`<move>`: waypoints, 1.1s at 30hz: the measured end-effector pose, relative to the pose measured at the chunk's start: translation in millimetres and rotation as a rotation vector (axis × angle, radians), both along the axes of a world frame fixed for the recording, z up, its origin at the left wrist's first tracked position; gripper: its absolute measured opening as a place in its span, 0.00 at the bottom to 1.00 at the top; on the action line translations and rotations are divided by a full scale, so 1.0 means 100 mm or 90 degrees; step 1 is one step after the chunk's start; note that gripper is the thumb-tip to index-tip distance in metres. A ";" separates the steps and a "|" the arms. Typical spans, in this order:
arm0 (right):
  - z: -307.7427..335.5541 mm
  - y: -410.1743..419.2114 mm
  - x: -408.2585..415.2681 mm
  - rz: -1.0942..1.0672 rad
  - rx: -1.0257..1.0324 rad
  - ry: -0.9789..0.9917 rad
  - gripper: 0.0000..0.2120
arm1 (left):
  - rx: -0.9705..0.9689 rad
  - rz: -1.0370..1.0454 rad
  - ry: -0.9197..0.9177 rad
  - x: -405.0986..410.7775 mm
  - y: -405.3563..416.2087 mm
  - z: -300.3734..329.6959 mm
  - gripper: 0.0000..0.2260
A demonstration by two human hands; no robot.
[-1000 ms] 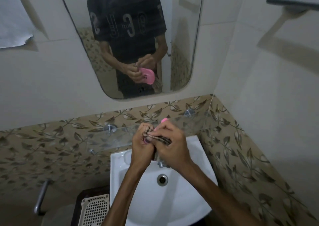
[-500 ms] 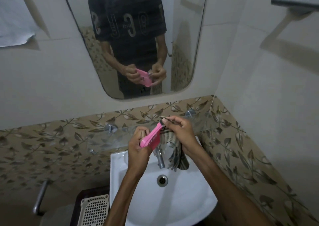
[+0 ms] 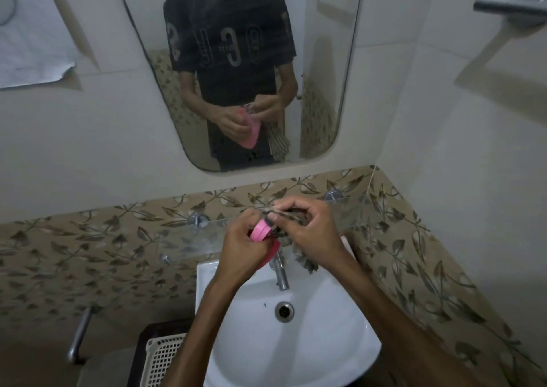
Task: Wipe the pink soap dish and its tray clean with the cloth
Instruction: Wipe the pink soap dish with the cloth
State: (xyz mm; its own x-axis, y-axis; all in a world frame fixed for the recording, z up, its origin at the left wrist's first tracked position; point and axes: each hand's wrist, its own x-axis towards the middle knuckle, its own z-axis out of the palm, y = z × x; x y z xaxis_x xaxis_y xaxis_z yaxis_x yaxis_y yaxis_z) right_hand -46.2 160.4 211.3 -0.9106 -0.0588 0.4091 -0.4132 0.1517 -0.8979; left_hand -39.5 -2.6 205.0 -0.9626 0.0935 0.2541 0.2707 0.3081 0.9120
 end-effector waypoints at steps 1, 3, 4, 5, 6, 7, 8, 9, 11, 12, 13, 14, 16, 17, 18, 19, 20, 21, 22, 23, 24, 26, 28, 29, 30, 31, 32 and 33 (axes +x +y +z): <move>0.00 -0.06 0.06 -0.023 0.053 0.039 0.06 | 0.017 0.003 0.009 0.00 0.05 0.02 0.06; -0.03 -0.13 0.14 -0.083 0.122 0.097 0.07 | 0.047 0.033 0.023 0.00 0.10 0.00 0.11; -0.05 -0.13 0.17 -0.098 0.134 0.111 0.07 | 0.053 0.050 0.032 0.00 0.11 -0.03 0.11; -0.06 -0.12 0.18 -0.106 0.136 0.110 0.07 | 0.045 0.063 0.041 -0.01 0.11 -0.05 0.10; -0.06 -0.10 0.20 -0.117 0.129 0.092 0.07 | 0.035 0.072 0.048 -0.01 0.10 -0.08 0.11; -0.06 -0.07 0.21 -0.133 0.111 0.062 0.06 | 0.027 0.079 0.050 -0.02 0.10 -0.12 0.12; -0.06 -0.04 0.21 -0.149 0.091 0.032 0.05 | 0.019 0.081 0.055 -0.03 0.09 -0.14 0.13; -0.07 -0.01 0.21 -0.161 0.076 0.014 0.04 | 0.010 0.073 0.064 -0.02 0.08 -0.15 0.13; -0.07 0.02 0.25 -0.163 0.077 0.022 0.04 | -0.024 0.048 0.092 0.00 0.06 -0.15 0.11; -0.06 0.02 0.28 -0.151 0.089 0.041 0.04 | -0.037 0.044 0.106 0.01 0.05 -0.14 0.10; -0.06 0.01 0.32 -0.134 0.110 0.068 0.05 | -0.042 0.047 0.117 0.01 0.04 -0.14 0.09; -0.06 -0.02 0.36 -0.117 0.138 0.098 0.06 | -0.038 0.056 0.127 0.02 0.03 -0.14 0.08; -0.08 -0.06 0.43 -0.093 0.184 0.147 0.08 | -0.005 0.061 0.133 0.04 0.02 -0.14 0.06; -0.09 -0.06 0.43 -0.101 0.186 0.154 0.08 | 0.006 0.059 0.132 0.06 0.03 -0.14 0.07; -0.10 -0.04 0.41 -0.130 0.170 0.143 0.08 | 0.010 0.063 0.132 0.08 0.04 -0.14 0.08; -0.10 -0.01 0.38 -0.171 0.139 0.111 0.07 | 0.011 0.075 0.130 0.10 0.07 -0.14 0.11; -0.11 0.00 0.35 -0.207 0.115 0.076 0.06 | 0.018 0.093 0.128 0.12 0.09 -0.14 0.12; -0.12 0.00 0.35 -0.220 0.108 0.060 0.05 | 0.030 0.108 0.127 0.14 0.12 -0.16 0.13; -0.13 -0.03 0.36 -0.210 0.121 0.072 0.04 | 0.043 0.114 0.127 0.15 0.13 -0.18 0.13; -0.14 -0.07 0.39 -0.177 0.143 0.097 0.04 | 0.051 0.112 0.131 0.15 0.12 -0.20 0.14; -0.15 -0.11 0.42 -0.137 0.162 0.123 0.05 | 0.050 0.108 0.137 0.14 0.11 -0.22 0.14; -0.18 -0.09 0.38 -0.117 0.147 0.105 0.05 | 0.039 0.107 0.143 0.14 0.12 -0.24 0.12; -0.21 0.00 0.24 -0.206 0.031 -0.017 0.05 | 0.050 0.126 0.141 0.17 0.14 -0.22 0.08; -0.24 0.04 0.20 -0.243 -0.057 -0.093 0.05 | 0.064 0.142 0.146 0.19 0.15 -0.21 0.09; -0.26 0.05 0.20 -0.255 -0.137 -0.148 0.06 | 0.078 0.145 0.149 0.20 0.15 -0.20 0.10; -0.28 0.02 0.24 -0.245 -0.189 -0.164 0.07 | 0.090 0.138 0.145 0.21 0.15 -0.18 0.11; -0.28 -0.04 0.28 -0.219 -0.205 -0.141 0.07 | 0.100 0.133 0.138 0.20 0.14 -0.16 0.11; -0.27 -0.11 0.33 -0.186 -0.178 -0.091 0.07 | 0.109 0.135 0.131 0.18 0.13 -0.14 0.11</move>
